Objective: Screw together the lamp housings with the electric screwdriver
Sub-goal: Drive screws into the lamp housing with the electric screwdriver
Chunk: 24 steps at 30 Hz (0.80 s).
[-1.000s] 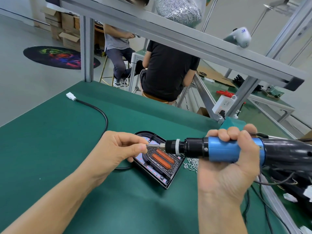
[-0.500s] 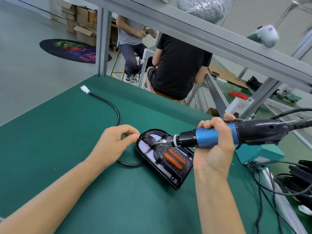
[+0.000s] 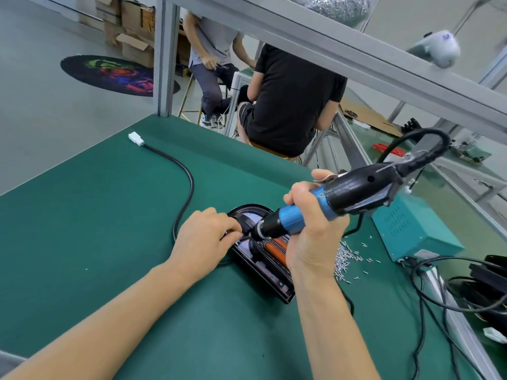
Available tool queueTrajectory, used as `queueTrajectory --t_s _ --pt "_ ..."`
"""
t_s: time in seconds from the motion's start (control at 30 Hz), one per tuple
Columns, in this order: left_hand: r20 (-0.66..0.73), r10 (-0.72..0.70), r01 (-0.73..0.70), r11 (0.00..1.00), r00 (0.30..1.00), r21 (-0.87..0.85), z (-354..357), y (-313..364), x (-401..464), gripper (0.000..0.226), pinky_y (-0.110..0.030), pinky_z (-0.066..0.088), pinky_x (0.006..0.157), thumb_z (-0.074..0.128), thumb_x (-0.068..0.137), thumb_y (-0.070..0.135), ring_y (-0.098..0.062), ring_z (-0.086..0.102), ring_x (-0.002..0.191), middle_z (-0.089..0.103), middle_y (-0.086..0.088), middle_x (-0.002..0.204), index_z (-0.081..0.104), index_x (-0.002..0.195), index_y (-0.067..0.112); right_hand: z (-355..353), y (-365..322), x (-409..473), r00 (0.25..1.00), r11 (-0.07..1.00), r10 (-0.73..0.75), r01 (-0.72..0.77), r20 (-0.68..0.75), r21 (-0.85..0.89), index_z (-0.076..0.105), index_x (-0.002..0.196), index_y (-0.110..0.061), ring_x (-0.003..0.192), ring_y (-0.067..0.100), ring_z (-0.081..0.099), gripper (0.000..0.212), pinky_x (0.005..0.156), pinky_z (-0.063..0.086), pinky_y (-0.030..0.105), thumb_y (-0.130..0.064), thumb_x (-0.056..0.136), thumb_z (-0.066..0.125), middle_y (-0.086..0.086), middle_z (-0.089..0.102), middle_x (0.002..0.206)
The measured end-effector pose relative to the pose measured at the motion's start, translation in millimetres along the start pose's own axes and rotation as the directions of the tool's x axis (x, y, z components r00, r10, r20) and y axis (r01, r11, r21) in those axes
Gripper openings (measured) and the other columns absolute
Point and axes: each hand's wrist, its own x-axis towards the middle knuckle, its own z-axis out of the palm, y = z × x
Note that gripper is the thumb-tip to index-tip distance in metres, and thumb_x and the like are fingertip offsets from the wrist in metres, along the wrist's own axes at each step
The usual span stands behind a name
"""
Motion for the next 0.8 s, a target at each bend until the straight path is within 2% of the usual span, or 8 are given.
queueTrajectory --t_s 0.17,0.27,0.4,0.47,0.57,0.63,0.7,0.8 --pt "0.013 -0.035 0.035 0.999 0.999 0.011 2 -1 1 0.014 -0.028 0.031 0.075 0.058 0.092 0.029 -0.016 0.050 0.083 0.068 0.009 0.086 0.072 0.089 0.026 0 3 0 1.000 1.000 0.018 -0.018 -0.001 -0.009 0.058 0.091 -0.018 0.063 0.019 0.051 0.028 0.068 0.047 0.027 0.000 0.071 0.063 0.002 0.055 0.065" --pt "-0.021 -0.054 0.054 0.998 0.998 -0.018 1 1 0 0.012 -0.025 0.023 0.067 0.061 0.090 0.025 -0.015 0.047 0.079 0.067 0.008 0.080 0.072 0.086 0.025 0 4 0 1.000 1.000 0.018 -0.018 -0.001 -0.015 0.057 0.092 -0.018 0.062 0.018 0.052 0.027 0.068 0.047 0.027 0.000 0.071 0.063 0.001 0.055 0.064" --pt "-0.021 -0.066 0.065 0.996 0.998 -0.056 0 0 -1 0.010 -0.025 0.023 0.067 0.064 0.088 0.023 -0.007 0.040 0.072 0.055 0.017 0.066 0.073 0.085 0.025 -1 2 1 1.000 1.000 -0.004 0.004 -0.006 -0.013 0.057 0.092 -0.018 0.062 0.017 0.053 0.027 0.068 0.048 0.026 0.000 0.073 0.062 0.000 0.054 0.064" --pt "-0.003 -0.079 0.078 0.990 0.997 -0.114 -2 -1 -1 0.007 -0.024 0.024 0.068 0.067 0.086 0.022 -0.001 0.041 0.070 0.047 0.022 0.059 0.074 0.084 0.025 -2 1 2 0.999 1.000 -0.027 0.027 -0.025 -0.006 0.056 0.091 -0.018 0.061 0.017 0.052 0.026 0.068 0.048 0.025 0.001 0.073 0.061 -0.002 0.054 0.063" --pt "0.041 -0.136 0.142 0.961 0.990 -0.239 -6 -1 0 0.007 -0.025 0.031 0.069 0.072 0.082 0.019 -0.003 0.046 0.070 0.052 0.018 0.059 0.074 0.080 0.026 -6 -4 4 0.996 0.998 -0.030 0.033 -0.079 0.048 0.054 0.092 -0.017 0.060 0.017 0.050 0.027 0.067 0.045 0.029 0.002 0.073 0.058 -0.004 0.054 0.061" --pt "0.060 -0.174 0.184 0.915 0.983 -0.359 -10 -1 -2 0.014 -0.014 0.036 0.065 0.074 0.079 0.016 -0.005 0.048 0.067 0.056 0.013 0.061 0.073 0.076 0.029 -11 -10 6 0.992 0.994 -0.023 0.036 -0.124 0.107 0.052 0.095 -0.015 0.059 0.016 0.051 0.028 0.067 0.045 0.029 0.002 0.074 0.058 -0.005 0.054 0.060" --pt "0.069 -0.186 0.197 0.868 0.980 -0.456 -15 0 -4 0.018 -0.008 0.036 0.061 0.076 0.077 0.013 -0.002 0.049 0.062 0.059 0.015 0.062 0.073 0.074 0.030 -15 -17 8 0.987 0.983 -0.012 0.041 -0.161 0.178 0.053 0.094 -0.017 0.056 0.012 0.052 0.027 0.065 0.047 0.027 0.001 0.074 0.057 -0.005 0.053 0.059" --pt "0.088 -0.200 0.215 0.811 0.976 -0.544 -17 2 -7 0.019 -0.014 0.037 0.060 0.076 0.077 0.013 -0.003 0.044 0.059 0.061 0.006 0.064 0.074 0.072 0.031 -20 -27 10 0.986 0.967 0.012 0.031 -0.165 0.252 0.053 0.092 -0.020 0.053 0.009 0.051 0.025 0.064 0.048 0.024 -0.003 0.074 0.056 -0.008 0.052 0.056"
